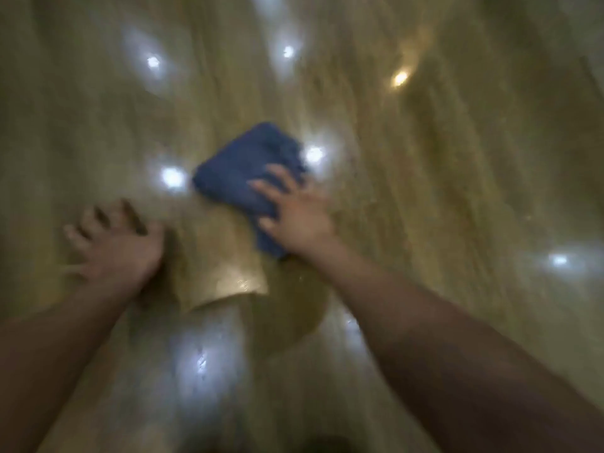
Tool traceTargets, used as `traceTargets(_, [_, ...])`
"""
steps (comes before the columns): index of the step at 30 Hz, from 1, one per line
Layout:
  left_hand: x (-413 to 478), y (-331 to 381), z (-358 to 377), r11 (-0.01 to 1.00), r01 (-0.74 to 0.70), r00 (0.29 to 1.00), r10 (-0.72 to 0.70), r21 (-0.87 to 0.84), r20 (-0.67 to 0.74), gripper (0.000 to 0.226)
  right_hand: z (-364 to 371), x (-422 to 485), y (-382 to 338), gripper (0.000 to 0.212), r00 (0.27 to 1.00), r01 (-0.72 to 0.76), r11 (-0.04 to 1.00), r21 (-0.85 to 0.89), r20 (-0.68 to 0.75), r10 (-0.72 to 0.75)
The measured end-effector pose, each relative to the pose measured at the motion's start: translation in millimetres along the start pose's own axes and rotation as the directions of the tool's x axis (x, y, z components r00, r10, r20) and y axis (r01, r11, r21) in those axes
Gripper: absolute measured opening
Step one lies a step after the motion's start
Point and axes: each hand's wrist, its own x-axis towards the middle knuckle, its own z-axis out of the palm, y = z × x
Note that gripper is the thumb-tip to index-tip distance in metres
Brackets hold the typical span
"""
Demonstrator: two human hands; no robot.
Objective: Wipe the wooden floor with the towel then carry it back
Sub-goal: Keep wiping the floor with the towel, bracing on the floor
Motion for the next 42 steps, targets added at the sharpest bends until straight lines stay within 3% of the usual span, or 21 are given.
traceTargets(2, [-39, -26, -12, 0.991, 0.03, 0.974, -0.059, 0.13, 0.22, 0.12, -8, -21, 80, 0.067, 0.972, -0.221, 0.975, -0.002, -0.088, 0.22])
traceTargets(5, [-78, -25, 5, 0.996, 0.044, 0.909, -0.071, 0.074, 0.411, 0.152, -10, -41, 158, 0.08, 0.85, -0.515, 0.855, 0.063, -0.089, 0.519])
traceTargets(9, [-65, -24, 4, 0.997, 0.069, 0.915, -0.074, 0.027, 0.397, 0.157, -1, -19, 94, 0.076, 0.587, -0.784, 0.594, 0.179, -0.096, 0.804])
traceTargets(10, [-62, -25, 6, 0.998, 0.06, 0.92, -0.065, 0.025, 0.386, 0.157, 3, -15, 59, 0.072, 0.576, -0.787, 0.586, 0.191, -0.111, 0.81])
traceTargets(12, [-63, -25, 9, 0.997, 0.013, 0.927, -0.04, 0.072, 0.374, 0.157, 19, -14, -16, 0.066, 0.734, -0.653, 0.74, 0.159, -0.11, 0.671])
traceTargets(14, [-60, -27, 13, 0.994, 0.005, 0.931, -0.045, 0.113, 0.363, 0.15, 37, -15, -98, 0.065, 0.923, -0.379, 0.92, 0.097, -0.026, 0.383])
traceTargets(15, [-58, -28, 14, 0.992, -0.021, 0.935, -0.024, 0.122, 0.355, 0.138, 43, -16, -134, 0.064, 0.98, -0.201, 0.977, 0.077, 0.025, 0.199])
traceTargets(17, [-54, -29, 15, 0.979, -0.121, 0.938, 0.058, 0.165, 0.342, 0.116, 46, -6, -166, 0.059, 0.988, 0.107, 0.989, 0.098, 0.098, -0.117])
traceTargets(19, [-52, -34, 16, 0.962, -0.184, 0.932, 0.104, 0.204, 0.348, 0.131, 40, 7, -145, 0.06, 0.957, 0.261, 0.963, 0.062, 0.115, -0.267])
traceTargets(21, [-55, -36, 13, 0.971, -0.131, 0.944, 0.06, 0.2, 0.324, 0.152, 32, 3, -93, 0.064, 0.946, 0.304, 0.953, 0.007, 0.113, -0.303])
traceTargets(22, [-55, -36, 13, 0.975, -0.095, 0.95, 0.028, 0.2, 0.312, 0.158, 27, -4, -60, 0.065, 0.965, 0.25, 0.968, 0.014, 0.085, -0.25])
traceTargets(25, [-55, -34, 12, 0.984, -0.053, 0.951, -0.002, 0.171, 0.308, 0.163, 7, -35, 65, 0.069, 0.997, -0.073, 0.996, -0.048, -0.019, 0.072])
traceTargets(27, [-54, -33, 13, 0.989, -0.036, 0.953, -0.01, 0.143, 0.304, 0.164, -12, -62, 151, 0.069, 0.933, -0.355, 0.934, -0.048, -0.072, 0.352])
traceTargets(28, [-54, -32, 14, 0.99, -0.035, 0.954, -0.008, 0.139, 0.3, 0.165, -23, -73, 188, 0.069, 0.861, -0.505, 0.863, 0.0, -0.08, 0.503])
traceTargets(31, [-52, -33, 17, 0.99, -0.043, 0.956, 0.001, 0.137, 0.295, 0.165, -41, -88, 239, 0.073, 0.542, -0.829, 0.538, 0.154, -0.017, 0.84])
traceTargets(33, [-53, -33, 15, 0.99, -0.044, 0.953, 0.001, 0.135, 0.304, 0.165, -33, -84, 212, 0.07, 0.408, -0.892, 0.408, 0.194, -0.043, 0.912])
traceTargets(34, [-53, -32, 15, 0.99, -0.05, 0.952, 0.006, 0.135, 0.308, 0.165, -24, -84, 185, 0.067, 0.409, -0.886, 0.417, 0.201, -0.08, 0.909])
traceTargets(35, [-54, -32, 15, 0.989, -0.051, 0.952, 0.007, 0.136, 0.307, 0.164, -13, -87, 151, 0.066, 0.47, -0.853, 0.483, 0.197, -0.112, 0.876])
traceTargets(38, [-57, -32, 9, 0.99, -0.05, 0.954, 0.009, 0.13, 0.3, 0.164, 30, -115, 27, 0.068, 0.766, -0.627, 0.774, 0.087, -0.111, 0.633])
traceTargets(40, [-61, -30, 6, 0.985, -0.072, 0.956, 0.023, 0.157, 0.291, 0.166, 52, -135, -44, 0.069, 0.936, -0.343, 0.938, 0.05, -0.061, 0.346])
traceTargets(42, [-63, -29, 6, 0.979, -0.079, 0.96, 0.023, 0.19, 0.28, 0.167, 56, -137, -63, 0.067, 1.0, 0.022, 0.998, 0.05, 0.016, -0.023])
